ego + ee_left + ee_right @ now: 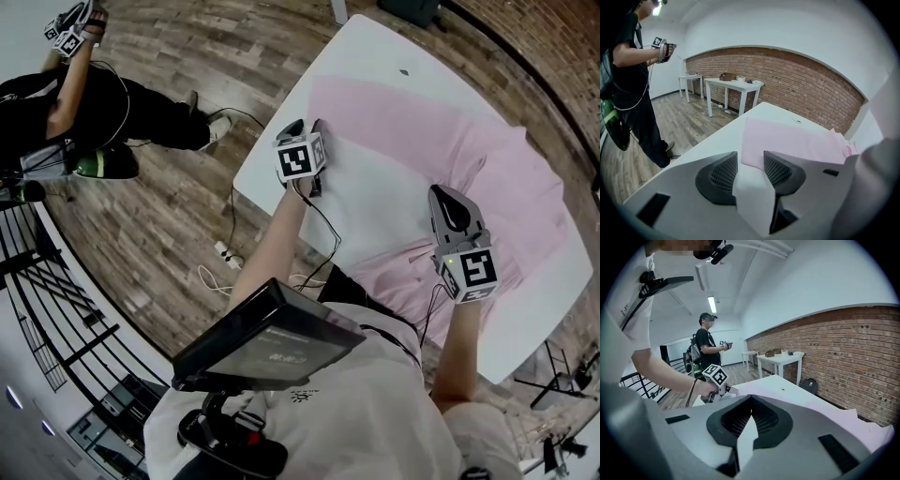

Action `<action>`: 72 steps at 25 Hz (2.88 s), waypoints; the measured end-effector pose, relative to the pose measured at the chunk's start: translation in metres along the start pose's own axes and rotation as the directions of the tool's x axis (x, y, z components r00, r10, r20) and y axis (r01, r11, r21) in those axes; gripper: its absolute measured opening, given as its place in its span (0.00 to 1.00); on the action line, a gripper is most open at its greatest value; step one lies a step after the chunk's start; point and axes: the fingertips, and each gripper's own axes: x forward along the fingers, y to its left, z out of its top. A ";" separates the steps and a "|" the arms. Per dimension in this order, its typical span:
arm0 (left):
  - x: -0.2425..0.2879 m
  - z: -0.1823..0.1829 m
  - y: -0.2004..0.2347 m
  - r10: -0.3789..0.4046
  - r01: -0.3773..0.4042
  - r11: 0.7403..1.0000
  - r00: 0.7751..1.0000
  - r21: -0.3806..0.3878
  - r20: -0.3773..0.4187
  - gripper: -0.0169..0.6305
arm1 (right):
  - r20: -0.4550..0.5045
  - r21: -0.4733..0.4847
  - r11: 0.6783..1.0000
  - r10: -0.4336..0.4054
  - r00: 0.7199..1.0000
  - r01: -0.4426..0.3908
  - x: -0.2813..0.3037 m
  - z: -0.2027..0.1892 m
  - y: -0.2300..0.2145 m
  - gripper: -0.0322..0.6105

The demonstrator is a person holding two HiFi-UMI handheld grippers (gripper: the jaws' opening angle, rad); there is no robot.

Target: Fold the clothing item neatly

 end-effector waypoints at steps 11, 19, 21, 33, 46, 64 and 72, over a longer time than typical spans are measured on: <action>0.005 -0.002 0.002 0.022 -0.021 0.999 1.000 0.045 -0.016 0.16 | -0.005 0.010 1.000 -0.017 1.000 0.017 -0.006 -0.008 -0.007 0.06; -0.019 0.029 -0.031 -0.027 0.013 0.991 0.994 0.135 0.104 0.13 | 0.008 0.016 0.999 -0.039 0.999 0.039 -0.020 -0.009 -0.011 0.06; -0.025 0.038 -0.043 -0.049 0.028 0.987 0.990 0.159 0.129 0.12 | 0.013 0.016 0.999 -0.049 0.999 0.048 -0.025 -0.008 -0.011 0.06; -0.051 0.055 -0.124 -0.177 0.122 0.954 0.967 0.273 0.184 0.09 | 0.022 0.045 0.988 -0.149 0.989 0.148 -0.080 -0.021 -0.027 0.06; -0.071 0.064 -0.246 -0.348 0.243 0.868 0.920 0.433 0.181 0.09 | 0.028 0.112 0.953 -0.285 0.958 0.280 -0.157 -0.048 -0.051 0.06; -0.092 -0.012 -0.456 -0.561 0.447 0.703 0.827 0.553 0.044 0.09 | -0.008 0.209 0.873 -0.448 0.894 0.440 -0.283 -0.112 -0.087 0.06; -0.103 -0.074 -0.536 -0.622 0.501 0.560 0.780 0.660 -0.064 0.09 | -0.029 0.244 0.833 -0.506 0.862 0.497 -0.325 -0.135 -0.099 0.06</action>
